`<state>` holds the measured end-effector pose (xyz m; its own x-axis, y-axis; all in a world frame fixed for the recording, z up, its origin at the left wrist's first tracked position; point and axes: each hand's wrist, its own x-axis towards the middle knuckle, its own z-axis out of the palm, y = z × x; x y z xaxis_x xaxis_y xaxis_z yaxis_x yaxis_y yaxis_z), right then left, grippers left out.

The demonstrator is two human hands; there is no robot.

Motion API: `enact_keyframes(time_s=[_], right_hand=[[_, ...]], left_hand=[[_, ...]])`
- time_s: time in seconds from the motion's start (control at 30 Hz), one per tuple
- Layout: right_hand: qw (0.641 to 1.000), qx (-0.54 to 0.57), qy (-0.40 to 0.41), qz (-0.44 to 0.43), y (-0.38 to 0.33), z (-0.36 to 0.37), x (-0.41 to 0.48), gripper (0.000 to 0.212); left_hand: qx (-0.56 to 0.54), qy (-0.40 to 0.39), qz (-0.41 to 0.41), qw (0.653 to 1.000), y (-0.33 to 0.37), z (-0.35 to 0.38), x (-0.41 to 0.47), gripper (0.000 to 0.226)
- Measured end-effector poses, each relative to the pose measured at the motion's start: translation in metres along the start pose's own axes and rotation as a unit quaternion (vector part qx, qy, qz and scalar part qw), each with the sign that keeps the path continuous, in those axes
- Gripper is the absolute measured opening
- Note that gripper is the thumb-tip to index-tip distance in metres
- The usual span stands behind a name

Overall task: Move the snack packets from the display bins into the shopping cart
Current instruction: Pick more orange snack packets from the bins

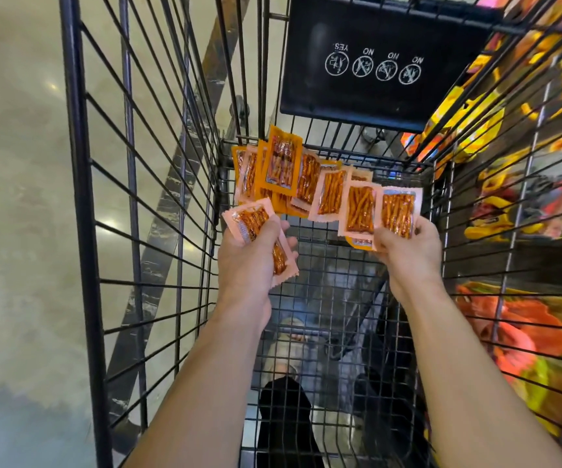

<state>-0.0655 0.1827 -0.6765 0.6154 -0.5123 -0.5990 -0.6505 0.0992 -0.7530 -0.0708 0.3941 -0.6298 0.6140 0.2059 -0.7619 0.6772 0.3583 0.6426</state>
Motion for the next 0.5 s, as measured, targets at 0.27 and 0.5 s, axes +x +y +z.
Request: enact_keyframes(time_s=[0.27,0.5], right_hand=[[0.979,0.110,-0.163,-0.048,-0.016,-0.022,-0.051,0.051],[0.954,-0.015,-0.262,-0.142,-0.014,0.014,-0.084,0.054]], left_hand=[[0.025,-0.071,-0.016,0.997,0.002,0.002,-0.009,0.028],[-0.005,-0.165,-0.020,0.986,0.003,0.010,-0.013,0.053]])
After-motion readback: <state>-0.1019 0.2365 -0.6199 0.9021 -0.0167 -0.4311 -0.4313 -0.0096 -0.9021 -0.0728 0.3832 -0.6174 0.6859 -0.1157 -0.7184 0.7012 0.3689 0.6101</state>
